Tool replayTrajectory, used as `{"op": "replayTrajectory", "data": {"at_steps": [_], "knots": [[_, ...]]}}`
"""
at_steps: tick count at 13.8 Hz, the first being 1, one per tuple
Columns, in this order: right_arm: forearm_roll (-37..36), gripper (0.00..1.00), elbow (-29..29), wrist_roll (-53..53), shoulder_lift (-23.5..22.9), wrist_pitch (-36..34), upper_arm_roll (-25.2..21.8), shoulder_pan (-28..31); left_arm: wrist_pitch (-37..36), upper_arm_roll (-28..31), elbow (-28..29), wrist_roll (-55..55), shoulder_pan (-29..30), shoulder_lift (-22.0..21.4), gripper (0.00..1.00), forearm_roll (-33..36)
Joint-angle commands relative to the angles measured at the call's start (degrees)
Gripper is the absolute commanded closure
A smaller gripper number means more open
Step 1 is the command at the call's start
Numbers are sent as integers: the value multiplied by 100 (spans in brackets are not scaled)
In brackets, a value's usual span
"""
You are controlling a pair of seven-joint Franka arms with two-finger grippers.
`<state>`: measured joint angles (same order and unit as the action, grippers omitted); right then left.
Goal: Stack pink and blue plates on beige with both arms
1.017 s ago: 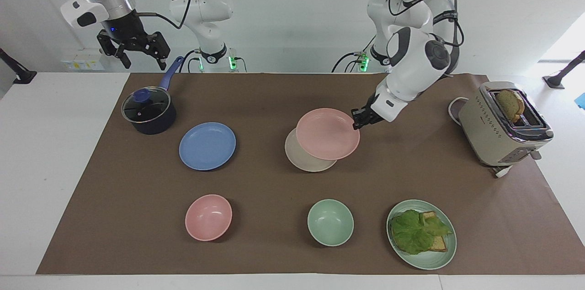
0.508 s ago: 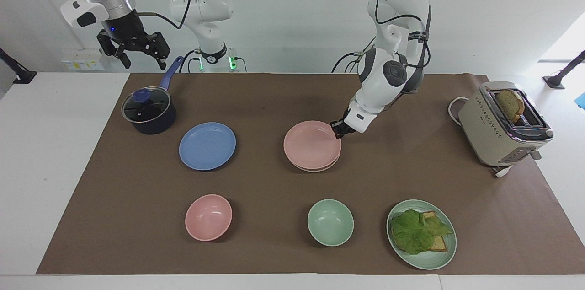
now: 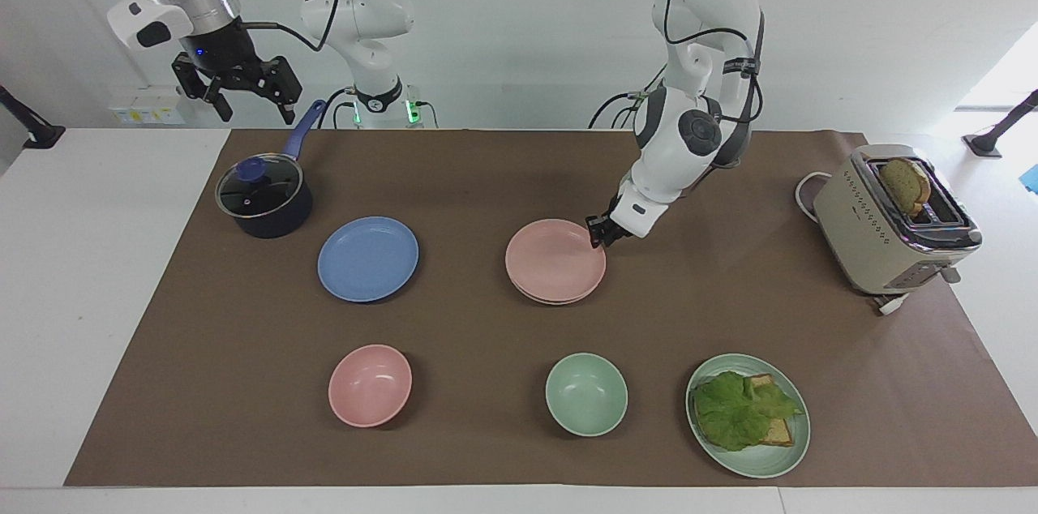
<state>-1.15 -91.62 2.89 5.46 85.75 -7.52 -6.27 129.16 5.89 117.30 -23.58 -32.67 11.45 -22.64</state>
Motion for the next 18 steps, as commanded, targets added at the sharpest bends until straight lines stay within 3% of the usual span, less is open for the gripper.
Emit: {"op": "replayTrajectory", "data": {"at_steps": [1,4,9,12,18], "knots": [[107,0,21,54,-10,-14,22,74,22,97,-110,38,-55,-29,0,-31],[107,0,12,54,-10,-14,22,74,-425,141,-452,126,234,-117,0,311],[107,0,12,54,-10,-14,22,74,-1892,141,-1559,336,1305,-266,0,1453],[107,0,21,54,-10,-14,22,74,-2534,158,-2148,889,1877,-293,0,1543],[107,0,21,54,-10,-14,31,74,-3247,158,-2519,1751,2475,-529,0,1930]]}}
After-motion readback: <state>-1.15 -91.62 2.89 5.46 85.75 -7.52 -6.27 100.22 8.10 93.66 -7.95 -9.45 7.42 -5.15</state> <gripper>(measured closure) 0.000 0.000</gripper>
